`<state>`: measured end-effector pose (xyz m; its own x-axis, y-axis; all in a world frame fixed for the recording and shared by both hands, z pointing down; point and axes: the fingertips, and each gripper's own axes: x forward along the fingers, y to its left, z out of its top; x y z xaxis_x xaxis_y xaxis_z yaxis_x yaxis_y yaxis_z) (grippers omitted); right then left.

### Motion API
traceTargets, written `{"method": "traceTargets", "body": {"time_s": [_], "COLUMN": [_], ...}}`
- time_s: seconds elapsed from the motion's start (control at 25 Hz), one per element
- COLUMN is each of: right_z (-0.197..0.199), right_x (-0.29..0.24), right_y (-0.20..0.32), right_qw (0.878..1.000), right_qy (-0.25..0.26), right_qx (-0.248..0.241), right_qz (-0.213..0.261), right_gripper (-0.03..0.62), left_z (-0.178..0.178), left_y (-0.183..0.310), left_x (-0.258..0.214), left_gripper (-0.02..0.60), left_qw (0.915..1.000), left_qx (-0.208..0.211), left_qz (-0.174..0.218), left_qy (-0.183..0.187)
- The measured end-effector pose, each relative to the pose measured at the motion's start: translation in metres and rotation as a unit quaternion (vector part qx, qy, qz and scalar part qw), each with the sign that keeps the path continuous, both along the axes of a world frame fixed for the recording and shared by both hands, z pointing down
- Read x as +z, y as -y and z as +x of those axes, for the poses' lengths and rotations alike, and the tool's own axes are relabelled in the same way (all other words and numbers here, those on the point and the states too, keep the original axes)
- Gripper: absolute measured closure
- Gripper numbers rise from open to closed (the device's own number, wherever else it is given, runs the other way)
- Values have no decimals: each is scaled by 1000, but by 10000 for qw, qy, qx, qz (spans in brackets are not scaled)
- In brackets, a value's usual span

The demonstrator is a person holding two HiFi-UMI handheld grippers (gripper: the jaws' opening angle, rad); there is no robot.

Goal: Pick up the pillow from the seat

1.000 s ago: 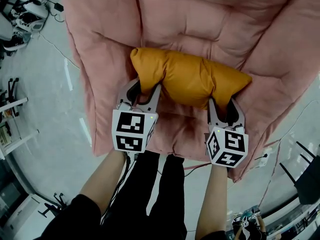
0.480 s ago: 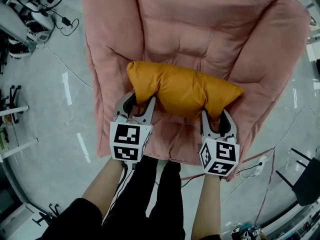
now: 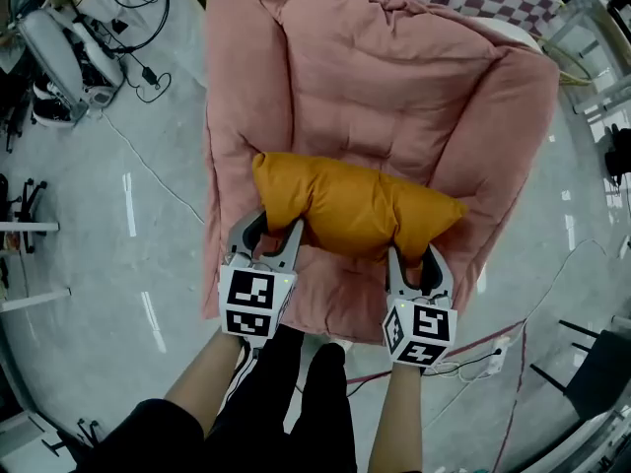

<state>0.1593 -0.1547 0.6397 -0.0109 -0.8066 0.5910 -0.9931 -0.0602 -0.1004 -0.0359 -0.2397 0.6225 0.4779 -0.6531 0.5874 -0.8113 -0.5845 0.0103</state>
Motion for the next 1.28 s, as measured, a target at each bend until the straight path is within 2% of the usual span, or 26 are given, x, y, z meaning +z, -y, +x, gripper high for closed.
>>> {"method": "traceTargets", "body": {"time_s": [0.56,1.28], "right_z": [-9,-29], "right_x": [-116,-238], "right_y": [-19,-75], "right_qw": [9983,9925], "right_qy": [-187,-373], "right_qx": [-162,-379], "right_qz": [534,1100], "right_gripper": [351,350], "left_z": [-12,-35], "left_y": [-27,-92], "left_x": [-118,-237], "left_gripper": [402,401], "left_qw": [9982,9934], "left_qx": [-121,-243], "left_qz": [575,1072], "left_qy": [-134,-317]}}
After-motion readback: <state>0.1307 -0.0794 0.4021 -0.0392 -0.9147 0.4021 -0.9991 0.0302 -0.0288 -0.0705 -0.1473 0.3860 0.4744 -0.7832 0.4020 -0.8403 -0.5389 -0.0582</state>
